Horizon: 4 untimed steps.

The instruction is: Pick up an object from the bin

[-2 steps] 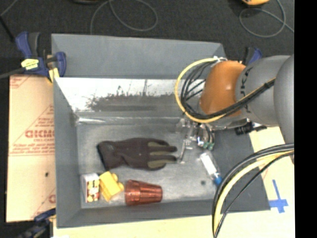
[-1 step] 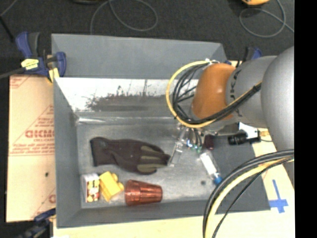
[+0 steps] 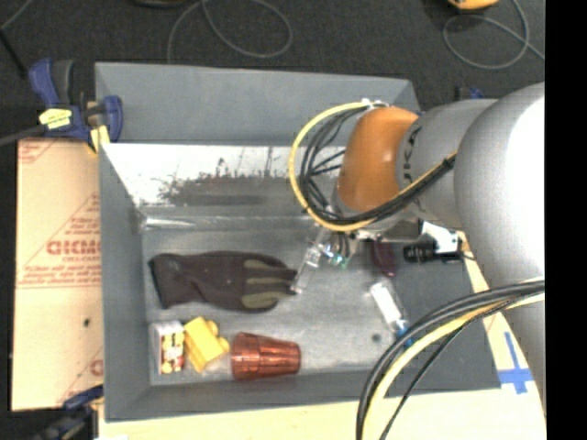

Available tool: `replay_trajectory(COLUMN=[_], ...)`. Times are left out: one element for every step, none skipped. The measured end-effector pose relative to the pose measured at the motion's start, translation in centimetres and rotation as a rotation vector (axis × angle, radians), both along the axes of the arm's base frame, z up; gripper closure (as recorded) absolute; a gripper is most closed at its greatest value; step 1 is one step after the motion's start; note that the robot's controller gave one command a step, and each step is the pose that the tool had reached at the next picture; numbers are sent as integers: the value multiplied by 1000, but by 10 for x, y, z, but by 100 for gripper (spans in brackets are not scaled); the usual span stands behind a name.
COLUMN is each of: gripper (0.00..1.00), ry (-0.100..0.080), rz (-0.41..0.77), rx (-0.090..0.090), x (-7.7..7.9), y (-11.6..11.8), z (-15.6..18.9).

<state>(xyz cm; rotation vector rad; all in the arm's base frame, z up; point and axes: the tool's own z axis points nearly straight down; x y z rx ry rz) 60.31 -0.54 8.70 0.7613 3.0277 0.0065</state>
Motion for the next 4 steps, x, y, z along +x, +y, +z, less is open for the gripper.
replay_trajectory(gripper=[0,0,0,0], ry=[12,10,10,6], rz=[153,117,-138,-124], rx=[-6,-2,1,-1], x=[-8,-11,-18,-58], y=[24,47,57,96], z=[-7,-6,-8,-13])
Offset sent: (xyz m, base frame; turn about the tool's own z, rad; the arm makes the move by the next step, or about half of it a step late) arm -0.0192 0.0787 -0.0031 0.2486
